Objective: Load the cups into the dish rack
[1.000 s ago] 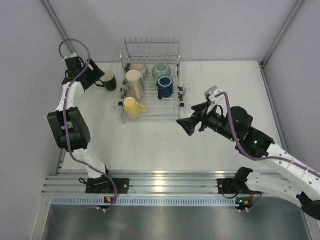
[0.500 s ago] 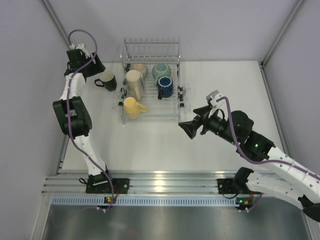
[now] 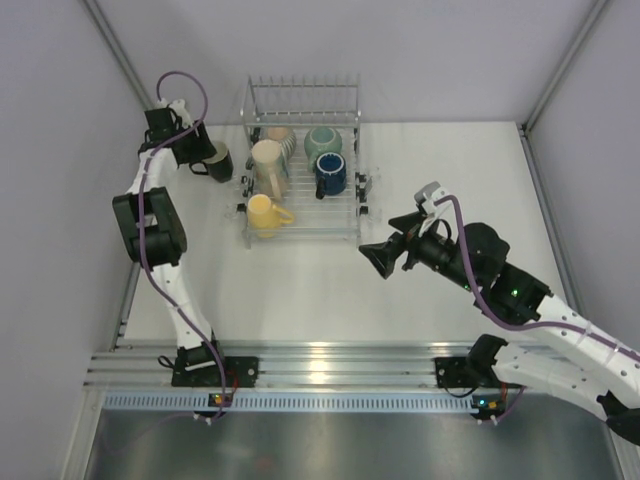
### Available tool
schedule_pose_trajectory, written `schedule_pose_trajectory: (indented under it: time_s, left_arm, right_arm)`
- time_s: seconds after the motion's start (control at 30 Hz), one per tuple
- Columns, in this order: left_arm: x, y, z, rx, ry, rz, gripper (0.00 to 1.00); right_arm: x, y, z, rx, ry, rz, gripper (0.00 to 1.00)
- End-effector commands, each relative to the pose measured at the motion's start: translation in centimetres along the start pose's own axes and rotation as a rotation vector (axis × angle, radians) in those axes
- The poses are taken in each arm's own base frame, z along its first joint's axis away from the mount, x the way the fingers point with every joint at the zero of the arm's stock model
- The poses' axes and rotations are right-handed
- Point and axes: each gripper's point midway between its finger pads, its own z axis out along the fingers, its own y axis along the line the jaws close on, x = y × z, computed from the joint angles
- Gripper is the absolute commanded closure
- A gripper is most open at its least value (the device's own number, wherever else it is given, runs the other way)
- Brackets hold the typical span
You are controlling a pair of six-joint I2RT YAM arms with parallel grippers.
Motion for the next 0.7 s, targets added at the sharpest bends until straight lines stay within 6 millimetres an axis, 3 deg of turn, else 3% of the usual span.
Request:
schedule_pose_trajectory:
  time_s: [0.0, 0.1, 0.13, 0.2, 0.43, 0.5, 0.67]
  left_arm:
    - [0.8, -1.1, 0.0, -0.027, 0.028, 0.079, 0.38]
    - [1.4, -1.5, -0.4, -0.048, 0.041, 0.1, 0.49]
    - [1.4, -1.5, -0.6, -0.056, 0.039, 0.09, 0.57]
    - [1.2, -1.6, -1.0, -0.067, 0.033, 0.059, 0.61]
    - [1.6, 0.3, -2.5, -0.211, 0.056, -0.008, 0.99]
    - [1.2, 0.6, -3.1, -0.243, 0.044, -0.029, 1.0]
    - [-2.2, 0.1, -6.0, -0.252, -0.054, -0.133, 1.0]
  right_arm:
    - [-0.4, 0.0, -0.1, 0.004, -0.018, -0.018, 0.01]
    - [-0.5, 0.0, -0.3, 0.004, -0.025, -0.021, 0.0]
    - [-0.5, -0.1, -0.3, 0.005, -0.025, -0.02, 0.01]
    - [-0.5, -0.1, -0.4, 0.005, -0.028, -0.022, 0.01]
    - [-0.8, -0.1, -1.2, 0.005, -0.042, -0.02, 0.0]
    - [-0.7, -0.3, -1.4, 0.015, -0.039, -0.021, 0.01]
    - [-1.0, -0.2, -1.6, 0.013, -0.047, -0.006, 0.01]
